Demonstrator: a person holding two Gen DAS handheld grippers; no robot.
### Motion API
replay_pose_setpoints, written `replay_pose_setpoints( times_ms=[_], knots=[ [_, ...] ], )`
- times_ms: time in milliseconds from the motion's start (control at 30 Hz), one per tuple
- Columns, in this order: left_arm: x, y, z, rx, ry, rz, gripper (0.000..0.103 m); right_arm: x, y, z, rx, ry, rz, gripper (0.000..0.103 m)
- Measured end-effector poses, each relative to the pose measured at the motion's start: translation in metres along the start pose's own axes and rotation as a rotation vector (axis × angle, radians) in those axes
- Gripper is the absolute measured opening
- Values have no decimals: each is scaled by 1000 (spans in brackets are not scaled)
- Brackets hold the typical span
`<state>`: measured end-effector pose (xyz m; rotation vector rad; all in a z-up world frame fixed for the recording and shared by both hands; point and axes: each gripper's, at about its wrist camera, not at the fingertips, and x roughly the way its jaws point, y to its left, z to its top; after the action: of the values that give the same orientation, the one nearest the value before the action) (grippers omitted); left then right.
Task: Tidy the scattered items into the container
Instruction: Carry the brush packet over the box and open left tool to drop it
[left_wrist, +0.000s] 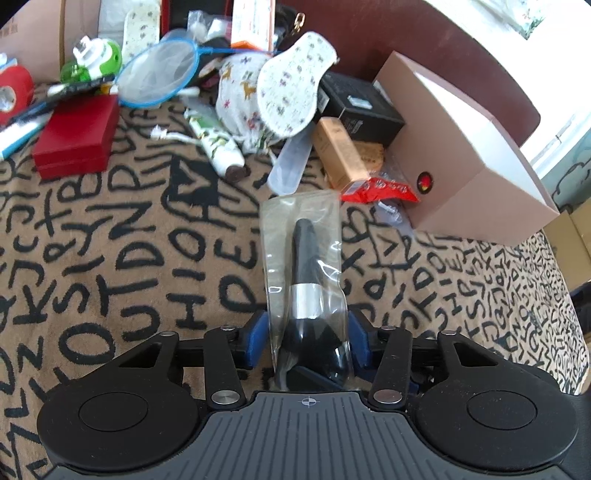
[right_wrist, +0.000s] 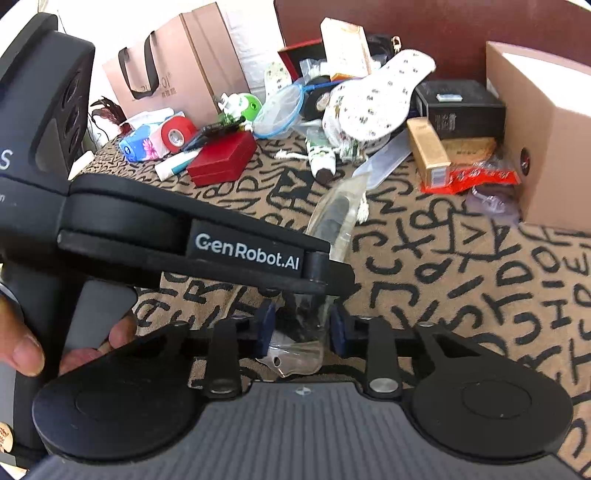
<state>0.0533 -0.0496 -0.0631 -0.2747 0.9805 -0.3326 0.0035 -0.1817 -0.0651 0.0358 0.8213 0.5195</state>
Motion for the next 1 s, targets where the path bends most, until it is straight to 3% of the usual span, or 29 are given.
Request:
replay_pose_setpoints(
  times_ms=[233,567,833,933,1000],
  knots=[
    [-17,-31,18,46,-83,-54,47,-33,-9,15,-19,-107,-40,28],
    [-36,-108,83,163,-229,-175,48,-90,-43,61,-60,-330,-158,28],
    [-5,-172,135,239,-261,-249,48,-108,-99,96,-42,-414,-270,28],
    [18,-187,152,232,-236,-283,48,-107,-124,107,-18,-415,-293,28],
    [36,-196,160,236,-212,-312,54,-105,-142,112,-2,-412,-293,26]
  ],
)
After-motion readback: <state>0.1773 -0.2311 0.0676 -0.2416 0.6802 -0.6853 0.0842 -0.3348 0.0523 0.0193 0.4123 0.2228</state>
